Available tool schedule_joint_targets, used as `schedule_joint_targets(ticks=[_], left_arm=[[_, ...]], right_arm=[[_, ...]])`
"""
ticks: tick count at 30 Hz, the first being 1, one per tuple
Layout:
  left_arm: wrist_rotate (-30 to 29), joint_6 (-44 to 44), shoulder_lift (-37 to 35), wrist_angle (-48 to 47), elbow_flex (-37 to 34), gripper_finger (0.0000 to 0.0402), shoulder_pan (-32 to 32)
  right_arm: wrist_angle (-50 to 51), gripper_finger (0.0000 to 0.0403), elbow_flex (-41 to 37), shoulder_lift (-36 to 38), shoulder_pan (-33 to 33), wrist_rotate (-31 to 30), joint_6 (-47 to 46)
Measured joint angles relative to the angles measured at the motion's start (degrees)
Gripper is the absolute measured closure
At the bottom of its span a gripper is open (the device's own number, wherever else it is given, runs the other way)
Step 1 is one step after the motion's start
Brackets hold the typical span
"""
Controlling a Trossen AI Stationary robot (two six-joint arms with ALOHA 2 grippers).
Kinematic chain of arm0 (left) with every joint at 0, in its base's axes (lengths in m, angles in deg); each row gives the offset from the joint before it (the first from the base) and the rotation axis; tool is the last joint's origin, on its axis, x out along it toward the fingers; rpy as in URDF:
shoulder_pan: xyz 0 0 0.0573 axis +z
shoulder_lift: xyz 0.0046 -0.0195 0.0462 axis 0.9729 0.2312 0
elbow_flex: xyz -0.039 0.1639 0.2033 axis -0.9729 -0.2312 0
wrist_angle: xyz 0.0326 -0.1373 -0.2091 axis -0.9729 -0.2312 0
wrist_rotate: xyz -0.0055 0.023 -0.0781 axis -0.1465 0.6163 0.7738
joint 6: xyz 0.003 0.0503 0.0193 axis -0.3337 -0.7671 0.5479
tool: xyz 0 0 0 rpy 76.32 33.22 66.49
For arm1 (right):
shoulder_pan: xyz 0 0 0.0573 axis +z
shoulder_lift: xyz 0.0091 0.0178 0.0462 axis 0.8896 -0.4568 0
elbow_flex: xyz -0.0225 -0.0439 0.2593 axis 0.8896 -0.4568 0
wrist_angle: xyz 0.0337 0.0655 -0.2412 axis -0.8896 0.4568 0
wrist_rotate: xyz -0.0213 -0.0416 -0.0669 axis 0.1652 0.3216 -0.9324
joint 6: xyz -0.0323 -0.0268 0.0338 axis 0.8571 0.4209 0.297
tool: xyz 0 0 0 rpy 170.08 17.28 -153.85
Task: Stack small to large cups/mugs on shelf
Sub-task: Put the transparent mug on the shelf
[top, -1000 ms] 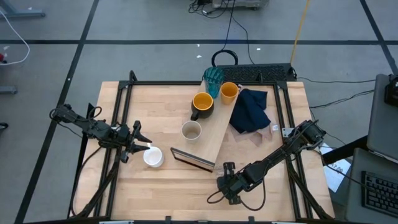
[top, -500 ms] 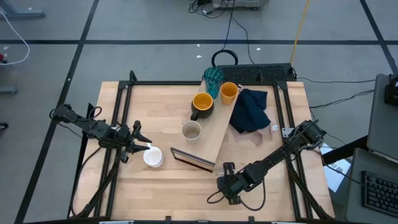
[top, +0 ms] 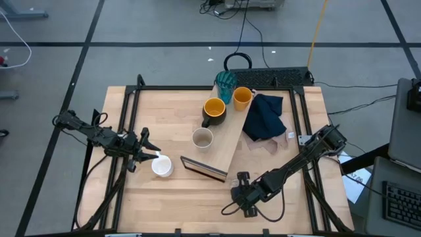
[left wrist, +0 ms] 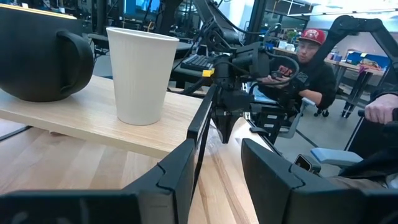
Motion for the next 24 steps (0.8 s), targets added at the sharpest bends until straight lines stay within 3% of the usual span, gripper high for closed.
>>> schedule_joint_targets(ticks=[24], left_arm=[[-0.61, -0.02, 0.0, 0.42, 0.0, 0.0268, 0.0]], right_arm=[[1.07, 0.0402, 0.2, 2.41, 0.05, -1.8, -1.25]])
